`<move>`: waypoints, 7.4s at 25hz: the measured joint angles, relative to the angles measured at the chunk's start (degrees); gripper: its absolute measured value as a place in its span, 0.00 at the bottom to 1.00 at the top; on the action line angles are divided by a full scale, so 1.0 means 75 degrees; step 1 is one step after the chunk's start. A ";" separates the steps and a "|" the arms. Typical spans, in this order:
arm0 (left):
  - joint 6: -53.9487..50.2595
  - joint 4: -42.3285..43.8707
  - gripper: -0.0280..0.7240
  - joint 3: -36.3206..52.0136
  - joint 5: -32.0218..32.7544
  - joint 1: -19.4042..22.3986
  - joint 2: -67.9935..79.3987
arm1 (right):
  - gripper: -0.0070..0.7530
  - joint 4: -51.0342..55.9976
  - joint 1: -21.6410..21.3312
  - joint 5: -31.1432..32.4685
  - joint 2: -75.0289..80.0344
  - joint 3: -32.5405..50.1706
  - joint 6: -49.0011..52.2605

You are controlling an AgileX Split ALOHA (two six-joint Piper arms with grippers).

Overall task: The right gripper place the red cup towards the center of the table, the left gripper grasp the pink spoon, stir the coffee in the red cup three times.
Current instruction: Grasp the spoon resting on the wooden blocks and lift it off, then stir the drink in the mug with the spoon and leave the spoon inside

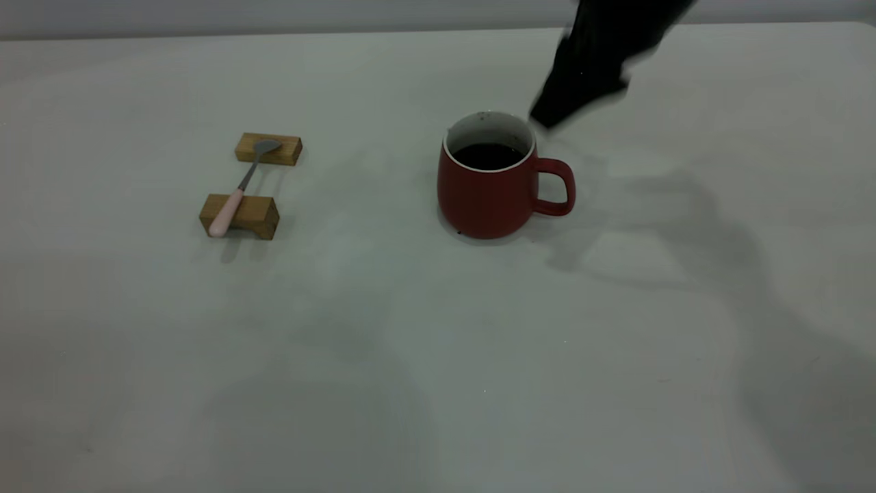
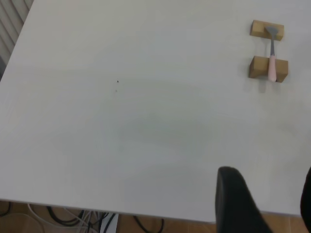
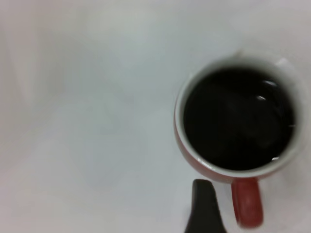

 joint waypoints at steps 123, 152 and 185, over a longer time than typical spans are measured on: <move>-0.0460 -0.1093 0.92 -0.4721 -0.5061 -0.1102 1.5994 | 0.78 -0.5012 -0.1621 0.2959 -1.6382 0.7383 0.9707; -0.0023 -0.1116 0.55 -0.5470 -0.6222 -0.1480 1.7716 | 0.78 -0.5012 -0.1621 0.2959 -1.6382 0.7383 0.9707; -0.5362 -1.3495 0.26 -0.6397 -0.1192 -0.1738 1.6748 | 0.78 -0.5012 -0.1621 0.2959 -1.6382 0.7383 0.9715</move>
